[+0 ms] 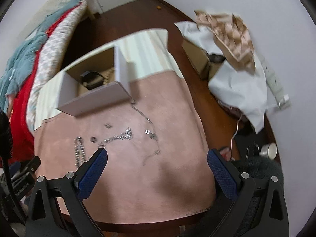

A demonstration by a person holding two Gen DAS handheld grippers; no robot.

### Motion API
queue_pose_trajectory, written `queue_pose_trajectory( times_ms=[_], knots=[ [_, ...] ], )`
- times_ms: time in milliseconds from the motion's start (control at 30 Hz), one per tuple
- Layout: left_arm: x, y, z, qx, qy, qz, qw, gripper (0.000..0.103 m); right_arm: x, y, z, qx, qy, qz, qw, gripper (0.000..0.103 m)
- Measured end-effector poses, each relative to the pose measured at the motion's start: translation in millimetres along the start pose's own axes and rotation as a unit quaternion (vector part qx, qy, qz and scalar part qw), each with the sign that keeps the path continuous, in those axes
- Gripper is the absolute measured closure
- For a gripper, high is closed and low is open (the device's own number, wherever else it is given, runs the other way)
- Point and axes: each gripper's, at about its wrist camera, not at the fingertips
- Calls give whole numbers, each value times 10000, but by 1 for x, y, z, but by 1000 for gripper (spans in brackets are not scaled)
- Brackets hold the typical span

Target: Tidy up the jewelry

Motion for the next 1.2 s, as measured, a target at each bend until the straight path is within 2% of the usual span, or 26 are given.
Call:
queue_pose_trajectory(
  times_ms=[100, 200, 267, 333, 400, 633, 667, 700, 767, 833, 867, 967, 1200],
  knots=[
    [-23, -7, 3, -41, 306, 152, 9994, 2, -19, -12, 4, -82, 198, -28, 9998, 2],
    [-42, -14, 6, -53, 567, 413, 9975, 2, -35, -14, 6, -49, 358, -18, 9993, 11],
    [-53, -19, 6, -92, 683, 512, 9963, 11, -44, -14, 7, -36, 460, -24, 9989, 18],
    [-62, -25, 4, -149, 761, 565, 9954, 26, -51, -12, 8, -8, 535, -48, 9986, 20],
    [-72, -31, 0, -207, 825, 599, 9946, 30, -54, -9, 7, 32, 563, -66, 9984, 20],
    [-87, -50, -10, -399, 869, 711, 9929, 33, -61, 0, 6, 162, 614, -91, 9979, 20],
    [-88, -54, -10, -472, 845, 742, 9925, 38, -63, 1, 5, 171, 623, -90, 9979, 20],
    [-90, -57, -10, -520, 883, 779, 9917, 49, -64, 1, 5, 175, 629, -96, 9978, 20],
    [-88, -58, -13, -477, 875, 1081, 9891, 64, -66, 2, 4, 191, 652, -102, 9976, 25],
    [-87, -60, -13, -415, 976, 1451, 9837, 94, -68, 1, 3, 177, 677, -120, 9975, 27],
    [-86, -62, -13, -430, 1005, 1496, 9827, 98, -69, 1, 2, 155, 681, -131, 9975, 29],
    [-82, -62, -9, -440, 969, 1453, 9836, 103, -68, -2, 0, 94, 638, -149, 9978, 33],
    [-44, -41, -8, -156, 629, 1707, 9832, 103, -60, -17, -6, -205, 418, -245, 9986, 39]
  ],
)
Point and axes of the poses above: each gripper's, at about its wrist camera, not at the fingertips, and x roughly against the way its jaws point, y to its left, z to its underside, and after that the axes turned 4 degrees about x, right-handed
